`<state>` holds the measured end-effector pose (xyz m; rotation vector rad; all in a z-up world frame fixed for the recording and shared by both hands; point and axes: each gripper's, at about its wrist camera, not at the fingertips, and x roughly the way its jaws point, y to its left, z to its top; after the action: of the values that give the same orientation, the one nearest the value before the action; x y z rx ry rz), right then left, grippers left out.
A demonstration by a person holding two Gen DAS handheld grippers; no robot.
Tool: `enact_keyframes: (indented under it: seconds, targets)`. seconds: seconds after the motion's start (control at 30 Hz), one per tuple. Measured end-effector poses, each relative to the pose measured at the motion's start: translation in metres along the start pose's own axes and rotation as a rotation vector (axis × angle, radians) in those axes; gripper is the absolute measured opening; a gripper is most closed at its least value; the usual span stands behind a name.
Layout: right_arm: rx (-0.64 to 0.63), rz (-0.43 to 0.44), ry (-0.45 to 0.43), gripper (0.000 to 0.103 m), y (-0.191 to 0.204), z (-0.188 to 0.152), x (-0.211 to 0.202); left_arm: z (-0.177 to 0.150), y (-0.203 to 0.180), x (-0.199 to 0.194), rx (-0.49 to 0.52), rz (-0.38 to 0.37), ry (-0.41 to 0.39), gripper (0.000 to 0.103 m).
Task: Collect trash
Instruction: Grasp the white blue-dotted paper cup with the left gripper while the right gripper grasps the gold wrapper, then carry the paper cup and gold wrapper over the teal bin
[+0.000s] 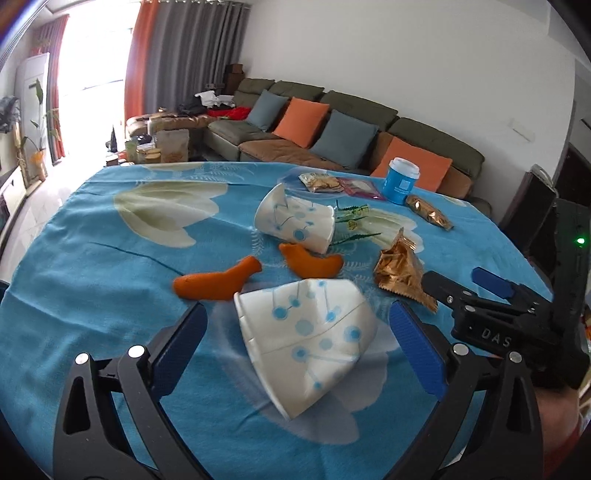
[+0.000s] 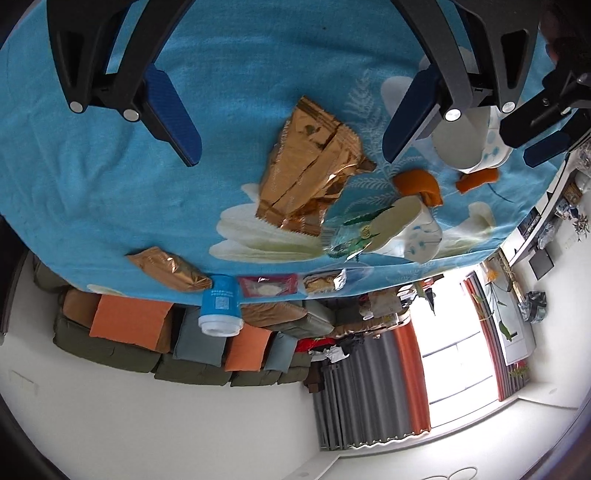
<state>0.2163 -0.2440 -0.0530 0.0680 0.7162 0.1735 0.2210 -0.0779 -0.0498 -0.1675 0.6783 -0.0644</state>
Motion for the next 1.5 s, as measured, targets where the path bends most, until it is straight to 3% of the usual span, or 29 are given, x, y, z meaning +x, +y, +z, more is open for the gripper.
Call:
enact_keyframes:
  seconds: [0.13,0.37,0.47,0.8,0.97,1.33,1.5]
  targets:
    - [0.002,-0.004,0.007,0.095,-0.005,0.002,0.002,0.005,-0.007,0.013,-0.029,0.087,0.016,0.097]
    - [-0.030,0.012,0.040,0.095,-0.002,0.009,0.009,0.000,-0.008,0.028,-0.054,0.128,0.070,0.097]
    - [-0.044,0.019,0.064,0.093,0.001,0.010,0.014,-0.002,-0.008,0.026,-0.047,0.118,0.059,0.085]
    - [-0.074,0.061,0.160,0.067,0.009,0.005,0.032,-0.006,-0.001,0.007,-0.017,0.039,0.024,0.084]
    - [-0.063,0.076,0.186,0.048,0.008,0.003,0.037,-0.005,0.003,-0.017,0.018,0.038,-0.054,0.084]
    - [-0.023,0.102,0.126,0.024,0.008,0.000,0.018,0.000,0.040,-0.056,-0.013,0.074,-0.156,0.084]
    - [-0.038,0.087,0.057,0.021,0.018,0.006,-0.008,0.003,0.058,-0.075,-0.017,0.107,-0.225,0.084]
